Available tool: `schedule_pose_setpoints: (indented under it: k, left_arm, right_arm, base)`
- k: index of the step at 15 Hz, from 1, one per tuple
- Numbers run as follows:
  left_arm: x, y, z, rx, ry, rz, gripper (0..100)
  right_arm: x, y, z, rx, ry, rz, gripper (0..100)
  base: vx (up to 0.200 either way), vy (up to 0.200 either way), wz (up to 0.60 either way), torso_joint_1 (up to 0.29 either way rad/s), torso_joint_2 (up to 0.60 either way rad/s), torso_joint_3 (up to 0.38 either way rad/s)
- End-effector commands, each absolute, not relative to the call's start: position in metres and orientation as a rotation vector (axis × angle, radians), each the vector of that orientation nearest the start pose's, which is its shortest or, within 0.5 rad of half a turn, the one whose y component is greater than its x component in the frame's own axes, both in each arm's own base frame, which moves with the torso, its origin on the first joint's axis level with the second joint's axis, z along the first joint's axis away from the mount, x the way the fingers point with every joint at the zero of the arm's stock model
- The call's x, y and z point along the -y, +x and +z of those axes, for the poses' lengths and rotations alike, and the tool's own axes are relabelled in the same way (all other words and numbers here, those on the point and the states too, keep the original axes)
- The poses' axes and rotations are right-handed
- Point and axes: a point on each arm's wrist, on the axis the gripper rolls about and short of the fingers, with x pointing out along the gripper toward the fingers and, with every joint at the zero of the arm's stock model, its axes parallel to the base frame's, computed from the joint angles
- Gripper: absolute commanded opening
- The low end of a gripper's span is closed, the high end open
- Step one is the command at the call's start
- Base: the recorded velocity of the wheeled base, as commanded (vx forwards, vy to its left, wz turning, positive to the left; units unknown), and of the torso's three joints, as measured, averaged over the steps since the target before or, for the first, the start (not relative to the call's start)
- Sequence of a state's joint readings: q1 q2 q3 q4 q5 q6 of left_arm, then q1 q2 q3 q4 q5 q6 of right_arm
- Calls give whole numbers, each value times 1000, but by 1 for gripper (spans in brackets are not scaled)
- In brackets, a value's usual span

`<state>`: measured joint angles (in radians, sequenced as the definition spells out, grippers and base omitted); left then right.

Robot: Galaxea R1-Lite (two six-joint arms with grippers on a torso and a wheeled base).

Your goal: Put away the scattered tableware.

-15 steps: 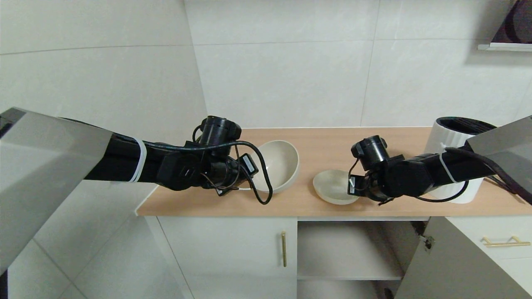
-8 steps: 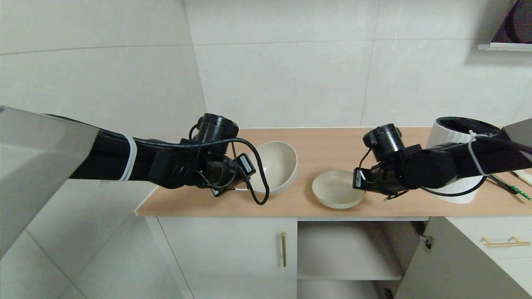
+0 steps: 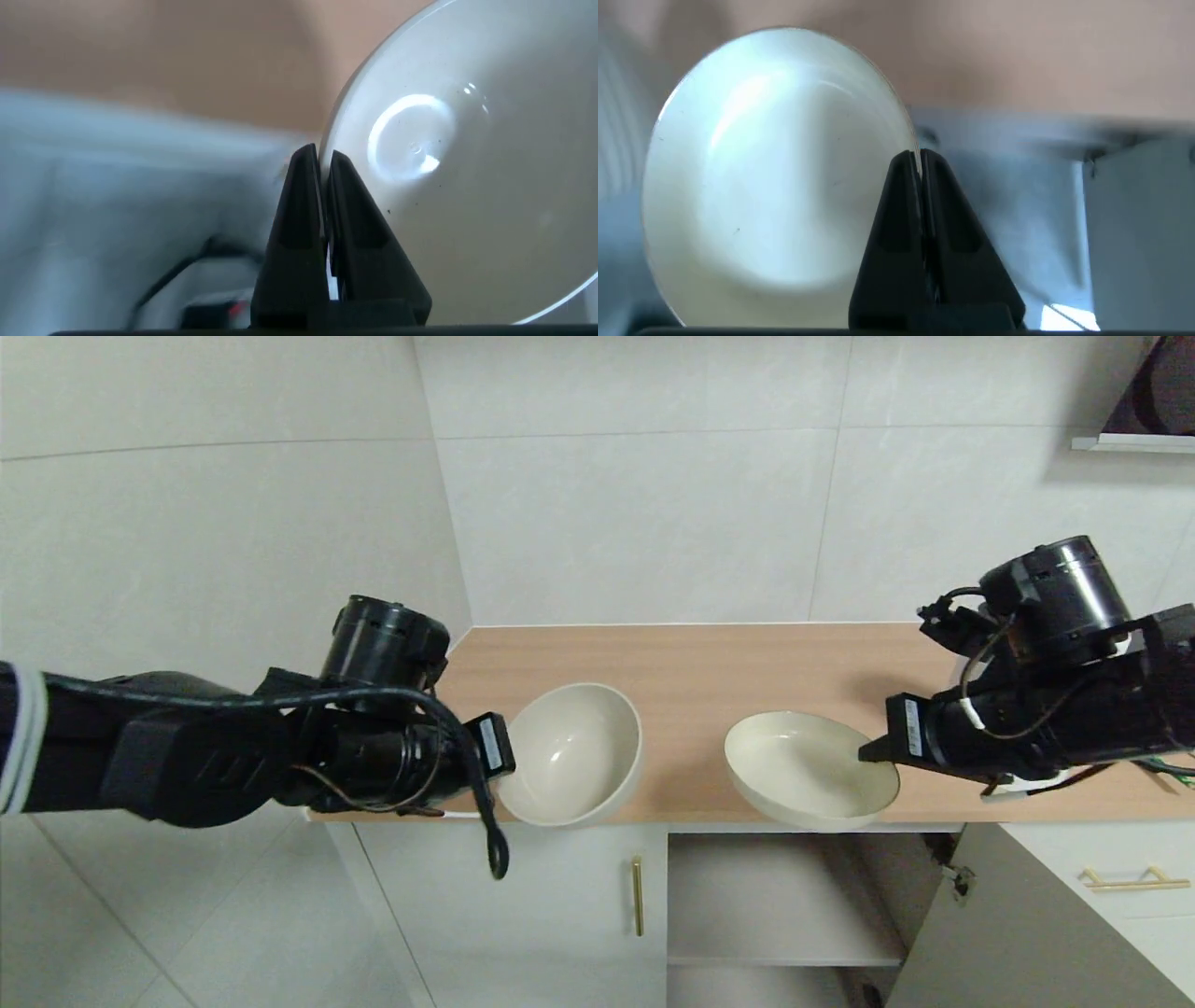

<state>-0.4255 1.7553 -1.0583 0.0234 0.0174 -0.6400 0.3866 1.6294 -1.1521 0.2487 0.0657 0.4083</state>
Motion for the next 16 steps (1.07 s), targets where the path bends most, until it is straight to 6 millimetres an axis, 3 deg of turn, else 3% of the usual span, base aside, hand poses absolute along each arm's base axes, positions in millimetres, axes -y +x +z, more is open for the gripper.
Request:
schedule_pose_setpoints:
  k: [1,4,6,10,16]
  left_arm:
    - [110,243,185,-786,-386,-237,0]
    - [100,219,182,-784,-320,-270,0]
    - [99,219,178,-790,-290,-271,0]
    - [99,230,173,-637,-271,-186,0]
    - [104,210,157,-766,-116,-283,0]
  right_arm:
    - [-97,216,227,-768,227,356,0]
    - [-95,210,225,-780,253,338,0]
    - [-93,208,220,-796,258,323,0]
    - [-81,207,217,-802,271,277,0]
    - [-79,210,215,-808,275,260,0]
  base:
    - [0,0,0,0,0,0]
    - [0,0,0,0,0,0]
    - [0,0,0,0,0,0]
    - [0,0,0,0,0,0]
    - [0,0,0,0,0,0]
